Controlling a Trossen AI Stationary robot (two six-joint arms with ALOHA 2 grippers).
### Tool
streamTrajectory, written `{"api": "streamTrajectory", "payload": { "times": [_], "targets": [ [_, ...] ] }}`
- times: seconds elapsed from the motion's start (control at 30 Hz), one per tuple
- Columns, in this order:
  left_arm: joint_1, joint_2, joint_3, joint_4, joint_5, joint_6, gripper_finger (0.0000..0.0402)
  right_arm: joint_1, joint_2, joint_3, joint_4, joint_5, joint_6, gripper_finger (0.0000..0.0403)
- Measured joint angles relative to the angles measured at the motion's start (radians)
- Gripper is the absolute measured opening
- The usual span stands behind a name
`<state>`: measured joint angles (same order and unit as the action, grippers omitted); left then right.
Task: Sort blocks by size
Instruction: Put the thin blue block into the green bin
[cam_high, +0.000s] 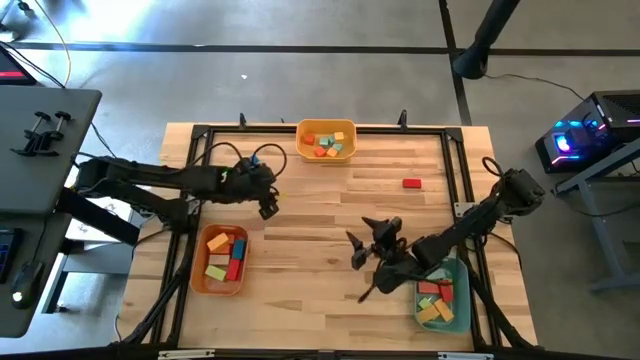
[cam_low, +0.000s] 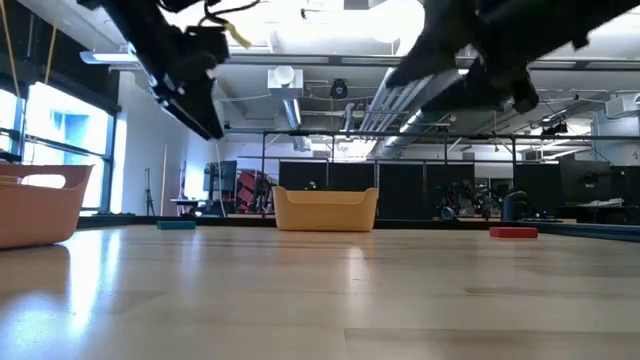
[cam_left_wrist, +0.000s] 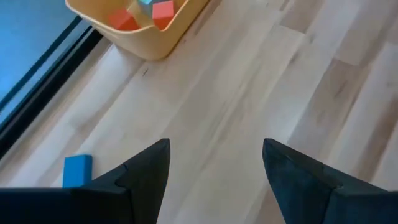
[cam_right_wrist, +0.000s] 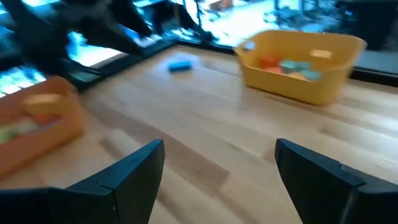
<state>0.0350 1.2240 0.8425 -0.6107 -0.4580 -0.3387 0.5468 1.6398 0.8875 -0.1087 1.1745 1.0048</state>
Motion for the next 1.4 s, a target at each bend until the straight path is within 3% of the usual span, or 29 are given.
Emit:
{"api": "streamTrajectory", "payload": {
  "times": [0.2,0.33,0.43,0.7,0.77,0.87,0.97,1.2,1.4],
  "targets": [
    [-0.012,0.023,-0.119,0.07,-0.024,-0.013,0.0243,-0.052,-0.033,0.0,-0.246,-0.133,0.25,0.0302],
    [0.011,0.008,-0.205,0.089,-0.068,-0.041,0.0243,-0.055,-0.028,0.0,-0.27,-0.086,0.304,0.0302],
    [0.118,0.006,-0.21,0.1,-0.046,-0.047,0.024,-0.073,-0.026,0.0,-0.232,-0.068,0.289,0.0302],
    [0.491,0.006,-0.204,0.106,-0.027,0.125,0.023,-0.114,-0.026,0.0,-0.092,-0.125,0.11,0.0302],
    [0.568,0.011,-0.204,0.127,0.026,0.176,0.0233,-0.116,-0.026,0.0,-0.075,-0.129,0.079,0.0302],
    [0.665,0.028,-0.204,0.2,0.203,0.22,0.024,-0.115,-0.026,0.0,-0.075,-0.129,0.051,0.0302],
    [0.723,0.071,-0.204,0.26,0.274,0.246,0.025,-0.115,-0.026,0.0,-0.074,-0.13,0.042,0.0302],
    [0.779,0.216,-0.205,0.316,0.295,0.286,0.0283,-0.1,-0.026,0.0,-0.076,-0.134,0.024,0.0302],
    [0.791,0.329,-0.199,0.339,0.314,0.298,0.0279,-0.099,-0.026,0.0,-0.082,-0.135,0.023,0.0302]
  ]
}}
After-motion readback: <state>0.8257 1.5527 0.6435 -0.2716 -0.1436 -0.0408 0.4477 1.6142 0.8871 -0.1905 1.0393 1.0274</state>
